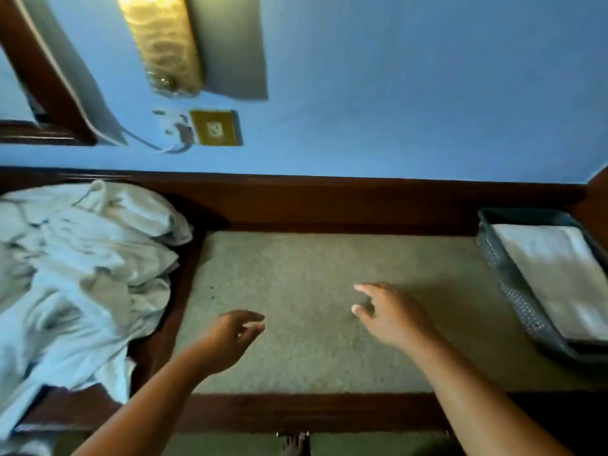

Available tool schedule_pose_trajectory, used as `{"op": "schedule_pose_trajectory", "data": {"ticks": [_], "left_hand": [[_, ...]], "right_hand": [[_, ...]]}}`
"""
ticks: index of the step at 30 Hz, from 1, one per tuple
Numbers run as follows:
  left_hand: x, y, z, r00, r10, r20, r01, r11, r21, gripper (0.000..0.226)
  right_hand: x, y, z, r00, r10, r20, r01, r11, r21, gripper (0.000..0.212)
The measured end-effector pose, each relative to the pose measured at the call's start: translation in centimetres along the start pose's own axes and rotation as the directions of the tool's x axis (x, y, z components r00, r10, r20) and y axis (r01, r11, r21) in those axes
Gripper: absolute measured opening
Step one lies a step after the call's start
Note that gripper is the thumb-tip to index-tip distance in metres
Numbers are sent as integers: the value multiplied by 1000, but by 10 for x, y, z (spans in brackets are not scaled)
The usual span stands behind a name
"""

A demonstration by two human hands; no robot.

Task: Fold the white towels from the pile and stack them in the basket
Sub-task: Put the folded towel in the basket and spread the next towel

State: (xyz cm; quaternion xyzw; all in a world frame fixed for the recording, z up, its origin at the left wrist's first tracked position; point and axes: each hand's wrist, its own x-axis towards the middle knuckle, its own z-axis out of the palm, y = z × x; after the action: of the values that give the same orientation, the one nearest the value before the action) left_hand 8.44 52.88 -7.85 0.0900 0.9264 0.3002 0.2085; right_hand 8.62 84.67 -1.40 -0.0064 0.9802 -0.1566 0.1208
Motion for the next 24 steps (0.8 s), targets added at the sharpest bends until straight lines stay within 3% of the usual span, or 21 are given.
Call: {"op": "schedule_pose_trajectory", "data": {"ticks": [6,13,20,24], "left_hand": [[-87,-93,-37,975,-194,-111,183,978,-103,32],[-108,-193,-114,909,-280,-309,216,950,-226,18],[-117,-315,-214,914,-238,-328,177,963,-204,20],[-136,-364,-267,916,-235,-324,194,969,-154,18]], "right_hand": [[1,-109,43,983,-156,97,150,986,67,50],[37,-240,91,962,-254,100,242,963,118,49],[113,-408,168,974,-223,51,206,953,223,34],[150,-475,216,993,-95,64,79,974,211,32]]}}
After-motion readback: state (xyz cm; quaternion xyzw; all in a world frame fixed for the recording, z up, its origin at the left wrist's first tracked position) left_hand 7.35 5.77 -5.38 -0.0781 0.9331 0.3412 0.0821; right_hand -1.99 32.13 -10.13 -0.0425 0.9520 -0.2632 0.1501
